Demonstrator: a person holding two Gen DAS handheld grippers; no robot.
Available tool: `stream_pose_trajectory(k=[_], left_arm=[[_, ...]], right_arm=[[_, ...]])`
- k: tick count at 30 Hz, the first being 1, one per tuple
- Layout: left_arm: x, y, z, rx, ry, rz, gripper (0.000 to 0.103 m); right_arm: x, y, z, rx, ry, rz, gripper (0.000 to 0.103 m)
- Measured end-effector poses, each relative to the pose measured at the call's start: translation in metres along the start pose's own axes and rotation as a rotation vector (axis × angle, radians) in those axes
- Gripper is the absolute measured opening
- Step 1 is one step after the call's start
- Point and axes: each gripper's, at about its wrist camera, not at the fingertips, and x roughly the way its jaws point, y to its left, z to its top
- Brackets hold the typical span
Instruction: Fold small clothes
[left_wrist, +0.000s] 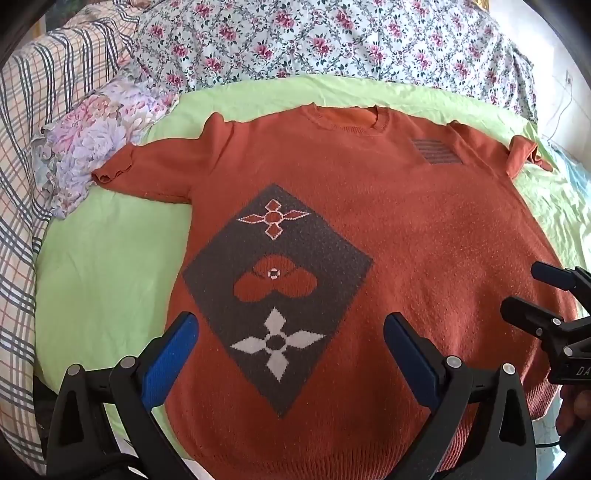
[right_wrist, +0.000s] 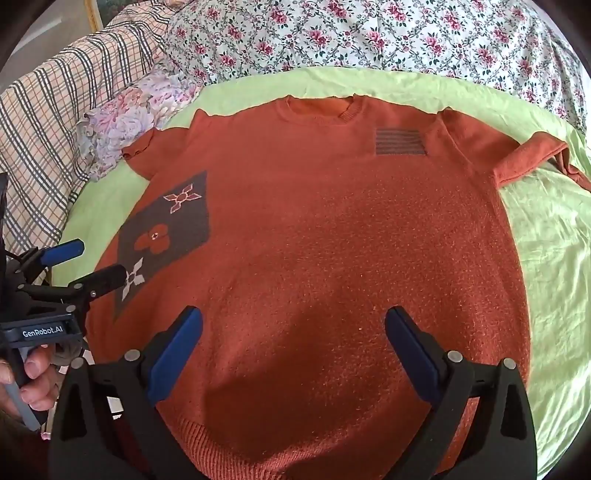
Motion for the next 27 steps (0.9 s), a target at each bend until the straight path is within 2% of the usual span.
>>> stream_pose_trajectory(k=[6, 13, 19, 24, 27], left_arm=[[0.001, -0.002, 0.002, 0.0, 0.001, -0.002, 0.101], [0.001, -0.003, 0.0, 0.007, 0.002, 0.0, 0.101], [0.001, -0.003, -0.002, 0.014, 0.004, 0.002, 0.101], [-0.001, -0.004, -0.001, 0.03, 0.016, 0.019, 0.101], [-0.002, -0.004, -0.001, 0.024, -0.001, 0.012, 0.101]], right_arm=[[0.001, 0.002, -0.004, 0.002, 0.004, 0.005, 0.099], [0.003, -0.008, 0.013, -0.006, 0.01, 0.006, 0.099], [-0.001, -0.004, 0.003, 0.012, -0.031, 0.017, 0.099], [0.0, -0.005, 0.003, 0.009, -0.006, 0.006, 0.099], [0.0, -0.006, 0.004, 0.005, 0.015, 0.0, 0.099]])
